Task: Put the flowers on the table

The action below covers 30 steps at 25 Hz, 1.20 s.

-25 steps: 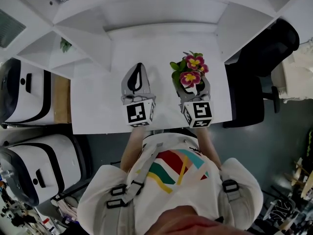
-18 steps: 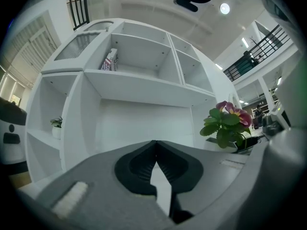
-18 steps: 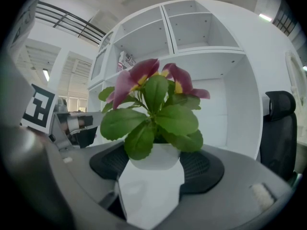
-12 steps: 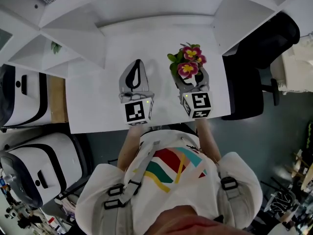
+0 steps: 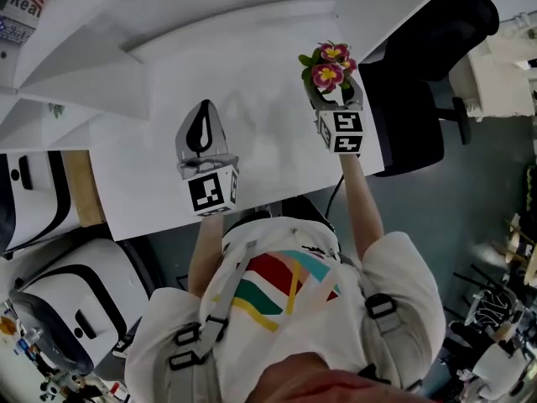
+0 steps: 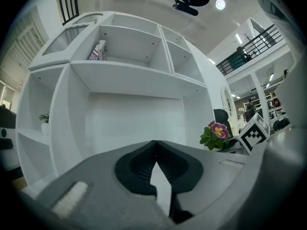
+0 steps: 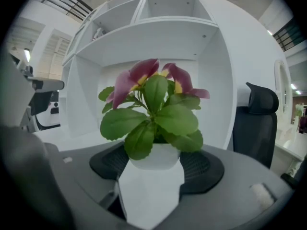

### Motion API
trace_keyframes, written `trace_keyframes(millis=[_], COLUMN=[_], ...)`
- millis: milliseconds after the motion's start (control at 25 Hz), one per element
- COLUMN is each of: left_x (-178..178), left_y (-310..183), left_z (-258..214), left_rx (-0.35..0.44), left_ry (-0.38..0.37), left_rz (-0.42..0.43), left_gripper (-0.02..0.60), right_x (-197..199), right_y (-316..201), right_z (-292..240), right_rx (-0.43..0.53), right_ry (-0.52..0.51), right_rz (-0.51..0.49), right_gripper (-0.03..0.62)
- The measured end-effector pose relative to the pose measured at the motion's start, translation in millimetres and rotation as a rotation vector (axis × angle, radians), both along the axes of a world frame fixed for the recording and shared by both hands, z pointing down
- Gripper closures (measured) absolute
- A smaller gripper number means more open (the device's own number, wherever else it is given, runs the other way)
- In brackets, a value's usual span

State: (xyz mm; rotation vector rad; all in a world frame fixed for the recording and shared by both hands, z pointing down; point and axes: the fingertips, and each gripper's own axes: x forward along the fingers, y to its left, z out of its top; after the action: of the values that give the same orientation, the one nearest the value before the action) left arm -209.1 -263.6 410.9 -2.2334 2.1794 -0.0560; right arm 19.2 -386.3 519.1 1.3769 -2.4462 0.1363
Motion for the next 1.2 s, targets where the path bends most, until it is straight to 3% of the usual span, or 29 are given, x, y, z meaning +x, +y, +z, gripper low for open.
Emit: trace_keyframes(millis=[440, 680, 1200], left_x=[20.4, 24.5, 26.6], left_y=[-18.5, -22.8, -26.6], left_z=[10.2, 20.4, 28.3], left_rx=[-0.046, -0.081, -0.105], left_ry=[-0.062, -0.106, -0.104], left_rz=[0.043, 0.059, 0.052], left_gripper=[0.578, 0.578, 0.578], right_x=[73.0, 92.9, 105.4], right_y=[-46.4, -52.2, -48.8], right_z=[90.6, 132.5, 144.9], right_rx=[-0.152, -0.231, -0.269], right_ry=[0.099, 0.134, 0.089], right_rz=[0.125, 0.160, 0.193], right_gripper=[0.272, 0.272, 0.272])
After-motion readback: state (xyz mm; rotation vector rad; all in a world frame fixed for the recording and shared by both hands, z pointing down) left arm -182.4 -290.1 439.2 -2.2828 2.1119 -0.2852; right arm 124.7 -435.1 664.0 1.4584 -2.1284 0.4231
